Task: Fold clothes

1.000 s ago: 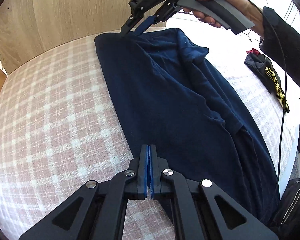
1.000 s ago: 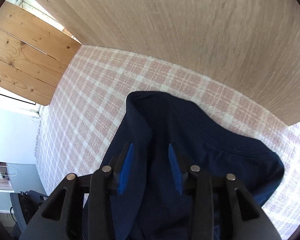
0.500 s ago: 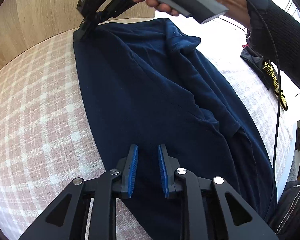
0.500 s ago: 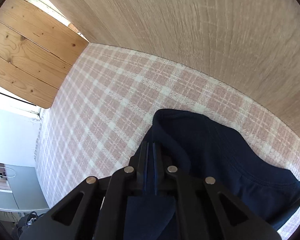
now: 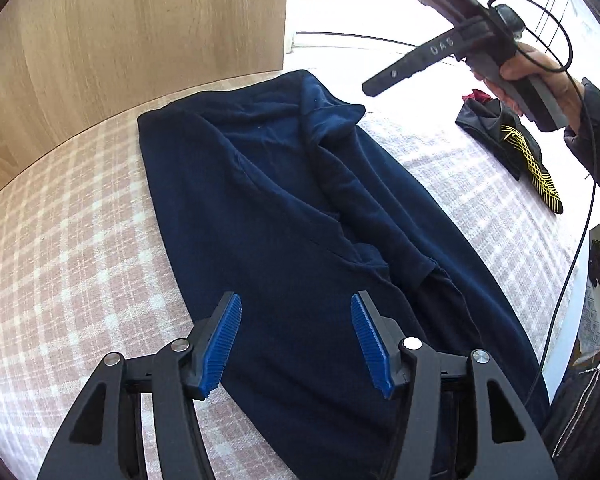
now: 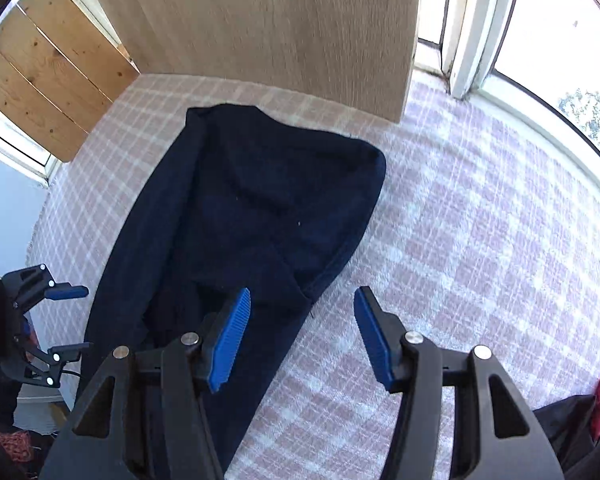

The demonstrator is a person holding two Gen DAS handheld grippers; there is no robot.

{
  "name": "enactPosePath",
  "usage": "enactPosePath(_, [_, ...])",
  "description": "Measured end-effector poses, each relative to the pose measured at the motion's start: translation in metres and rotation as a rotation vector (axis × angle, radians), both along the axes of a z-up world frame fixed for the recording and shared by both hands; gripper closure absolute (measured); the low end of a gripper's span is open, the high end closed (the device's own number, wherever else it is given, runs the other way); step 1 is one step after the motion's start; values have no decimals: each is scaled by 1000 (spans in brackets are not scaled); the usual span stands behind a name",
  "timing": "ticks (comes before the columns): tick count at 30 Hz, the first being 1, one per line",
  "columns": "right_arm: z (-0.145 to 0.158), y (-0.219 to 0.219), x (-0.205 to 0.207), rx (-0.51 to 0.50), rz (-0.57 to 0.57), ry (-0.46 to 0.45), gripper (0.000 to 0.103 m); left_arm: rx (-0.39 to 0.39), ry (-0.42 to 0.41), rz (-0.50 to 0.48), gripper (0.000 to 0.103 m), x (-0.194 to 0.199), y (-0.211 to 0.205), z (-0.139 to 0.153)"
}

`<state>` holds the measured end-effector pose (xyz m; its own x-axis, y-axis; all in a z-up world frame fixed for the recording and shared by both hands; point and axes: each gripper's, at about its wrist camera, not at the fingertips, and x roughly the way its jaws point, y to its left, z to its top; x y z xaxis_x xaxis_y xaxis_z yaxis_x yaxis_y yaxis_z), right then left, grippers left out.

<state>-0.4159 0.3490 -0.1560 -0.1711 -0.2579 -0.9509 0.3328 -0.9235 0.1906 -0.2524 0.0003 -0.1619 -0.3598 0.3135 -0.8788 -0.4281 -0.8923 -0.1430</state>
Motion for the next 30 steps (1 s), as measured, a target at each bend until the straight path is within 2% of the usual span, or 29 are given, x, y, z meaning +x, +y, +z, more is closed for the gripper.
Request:
enactPosePath(2, [-18, -4, -1, 4, 2, -10, 50, -8, -1, -11, 48, -1, 6, 0])
enactPosePath(6, [-6, -14, -25, -55, -24, 102, 50, -13, -4, -14, 48, -2, 10, 0])
enactPosePath(8, [14, -16, -44, -198, -40, 180, 50, -11, -5, -9, 48, -3, 9, 0])
enactPosePath(9, [19, -14, -54, -281, -49, 154, 50, -12, -5, -4, 48, -3, 8, 0])
enactPosePath(10, [21, -12, -64, -317, -68, 108, 50, -14, -5, 2, 48, -4, 6, 0])
enactPosePath(12, [31, -1, -66, -306, -97, 117, 50, -11, -3, 12, 48, -4, 2, 1])
enactPosePath(14, [37, 8, -55, -236, -86, 128, 50, -7, -2, 22, 48, -4, -2, 1])
enactPosePath(16, [34, 20, -47, -264, -98, 79, 50, -6, 0, 31, 48, -3, -6, 2])
enactPosePath(18, [18, 17, -42, -178, -88, 37, 51, -3, 0, 41, 48, -3, -10, 1])
enactPosePath(19, [9, 15, -40, -128, -83, 16, 55, 4, -1, 45, 48, -3, -11, 1])
enactPosePath(20, [-3, 12, -41, -110, -77, -9, 70, 6, -3, 45, 48, -4, -12, 0])
enactPosePath(21, [-15, 8, -43, -97, -71, -34, 78, 7, -5, 44, 48, -4, -12, 0])
enactPosePath(22, [-24, 3, -46, -79, -72, -41, 86, 3, -5, 43, 48, -4, -12, -1])
enactPosePath(23, [-28, -4, -50, -70, -74, -16, 91, -1, -5, 41, 48, -4, -11, -1])
enactPosePath(24, [-30, -11, -54, -63, -75, 13, 92, -1, -8, 38, 48, -4, -10, -2])
enactPosePath(27, [-14, -37, -57, -149, -27, 126, 95, -8, -18, 23, 48, -4, -6, -5])
enactPosePath(30, [-4, -50, -48, -81, 48, 110, 95, -26, -18, 6, 48, -3, -3, -8])
